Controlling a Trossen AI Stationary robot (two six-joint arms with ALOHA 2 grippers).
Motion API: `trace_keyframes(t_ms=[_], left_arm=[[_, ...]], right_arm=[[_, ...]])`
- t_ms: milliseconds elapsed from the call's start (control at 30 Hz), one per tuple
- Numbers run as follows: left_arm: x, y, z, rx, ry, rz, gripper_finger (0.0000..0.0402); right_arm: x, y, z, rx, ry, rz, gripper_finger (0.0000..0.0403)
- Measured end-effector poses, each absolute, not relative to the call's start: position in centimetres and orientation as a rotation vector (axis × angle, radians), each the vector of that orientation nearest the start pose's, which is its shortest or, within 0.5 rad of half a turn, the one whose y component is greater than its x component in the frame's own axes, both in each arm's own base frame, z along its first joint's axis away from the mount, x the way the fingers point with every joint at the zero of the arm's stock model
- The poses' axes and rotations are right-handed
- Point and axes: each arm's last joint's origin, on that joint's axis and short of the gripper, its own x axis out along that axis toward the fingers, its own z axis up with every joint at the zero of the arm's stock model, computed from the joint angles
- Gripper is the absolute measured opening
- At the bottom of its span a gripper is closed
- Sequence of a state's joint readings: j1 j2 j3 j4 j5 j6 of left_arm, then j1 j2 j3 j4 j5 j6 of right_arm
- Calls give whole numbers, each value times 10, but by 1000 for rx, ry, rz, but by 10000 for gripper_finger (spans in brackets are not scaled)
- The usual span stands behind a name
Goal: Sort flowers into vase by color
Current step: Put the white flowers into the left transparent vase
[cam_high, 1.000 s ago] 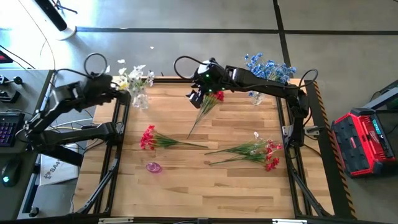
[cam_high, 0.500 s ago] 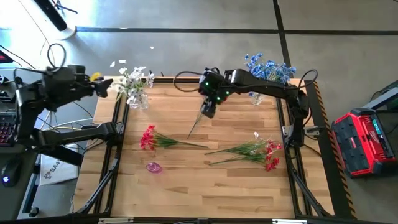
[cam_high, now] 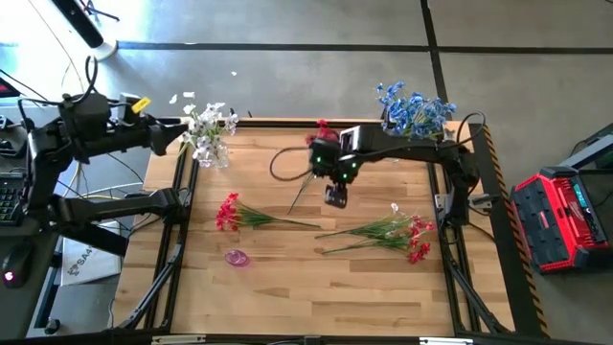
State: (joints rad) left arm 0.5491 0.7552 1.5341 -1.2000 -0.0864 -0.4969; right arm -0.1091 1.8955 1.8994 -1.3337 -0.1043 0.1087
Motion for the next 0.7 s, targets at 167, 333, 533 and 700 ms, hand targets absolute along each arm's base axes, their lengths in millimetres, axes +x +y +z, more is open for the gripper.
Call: trace_keyframes(t_ms=[167, 333, 533, 700], left_arm=[[53, 33, 466, -525, 226, 634, 198], [66, 39, 468, -539, 231, 566, 195], [83, 46, 464, -546, 296, 545, 195], [102, 48, 460, -542, 358, 508, 195]], right_arm=[[369, -24, 274, 297, 1416, -87, 197], [359, -11, 229, 378, 1491, -90, 170], [343, 0, 192, 419, 1539, -83, 158], [331, 7, 170, 404, 1590, -88, 158]])
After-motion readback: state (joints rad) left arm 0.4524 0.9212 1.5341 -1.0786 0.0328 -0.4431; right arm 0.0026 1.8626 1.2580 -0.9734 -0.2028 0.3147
